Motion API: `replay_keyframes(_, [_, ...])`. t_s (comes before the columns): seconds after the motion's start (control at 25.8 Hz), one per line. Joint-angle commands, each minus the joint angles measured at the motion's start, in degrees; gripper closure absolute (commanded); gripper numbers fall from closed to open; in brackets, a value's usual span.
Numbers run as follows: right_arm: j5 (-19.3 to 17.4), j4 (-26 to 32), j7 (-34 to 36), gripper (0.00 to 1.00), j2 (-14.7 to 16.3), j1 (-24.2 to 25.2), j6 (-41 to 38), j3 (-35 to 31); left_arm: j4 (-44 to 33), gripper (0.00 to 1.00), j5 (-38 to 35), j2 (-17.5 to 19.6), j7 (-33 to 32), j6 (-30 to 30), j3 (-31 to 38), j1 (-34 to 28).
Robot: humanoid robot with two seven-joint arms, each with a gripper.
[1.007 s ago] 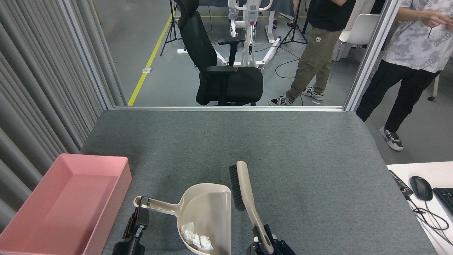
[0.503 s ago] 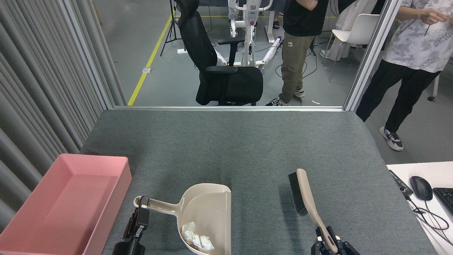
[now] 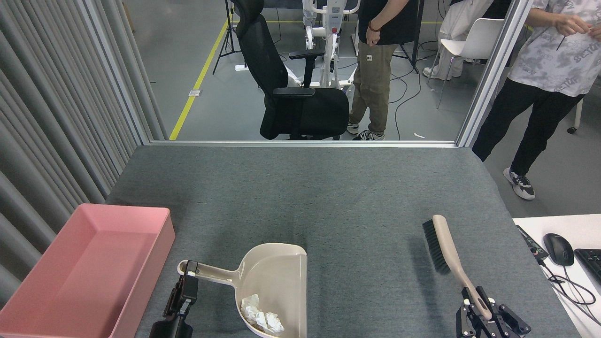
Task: Sweep and dump garbage into bin
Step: 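Lower the brush onto the table and release it with the right gripper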
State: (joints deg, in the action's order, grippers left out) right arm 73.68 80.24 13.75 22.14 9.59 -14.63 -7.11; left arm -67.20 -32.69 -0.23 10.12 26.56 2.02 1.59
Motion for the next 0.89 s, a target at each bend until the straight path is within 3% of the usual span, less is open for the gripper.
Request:
replay_keyframes(0.0, [0.0, -1.5, 0.0, 1.00, 2.1, -1.2, -0.3, -0.7, 0.0, 0.97, 0.0, 0.0, -0.5, -0.1, 0.0, -0.1])
replay_keyframes(0.39, [0.9, -4.2, 0.3, 1.00, 2.5, -0.7, -0.3, -1.3, -0.7, 0.97, 0.0, 0.0, -0.5, 0.0, 0.0, -0.5])
replay_keyframes(0.54, [3.4, -5.2, 0.6, 0.96, 2.1, -0.6, 0.0, -1.3, -0.7, 0.96, 0.1, 0.0, -0.5, -0.1, 0.0, -0.5])
replay_keyframes(0.58, [3.8, -5.2, 0.6, 0.83, 2.0, -0.5, 0.2, -1.2, -0.7, 0.96, 0.0, 0.0, -0.5, -0.1, 0.0, -0.5])
replay_keyframes(0.62, [3.8, -5.3, 0.6, 0.61, 1.9, -0.5, 0.4, -1.3, -0.7, 0.96, 0.1, 0.0, -0.5, 0.0, 0.0, -0.5])
replay_keyframes(0.7, [3.8, -5.3, 0.8, 0.04, 1.7, -0.5, 0.6, -1.4, -0.7, 0.96, 0.1, 0.0, -0.5, -0.1, 0.0, -0.5])
replay_keyframes(0.85, [3.8, -5.2, 2.3, 0.01, 1.5, -0.4, 0.4, -1.4, -0.5, 0.97, 0.4, 0.0, -0.6, -0.1, 0.1, -0.4])
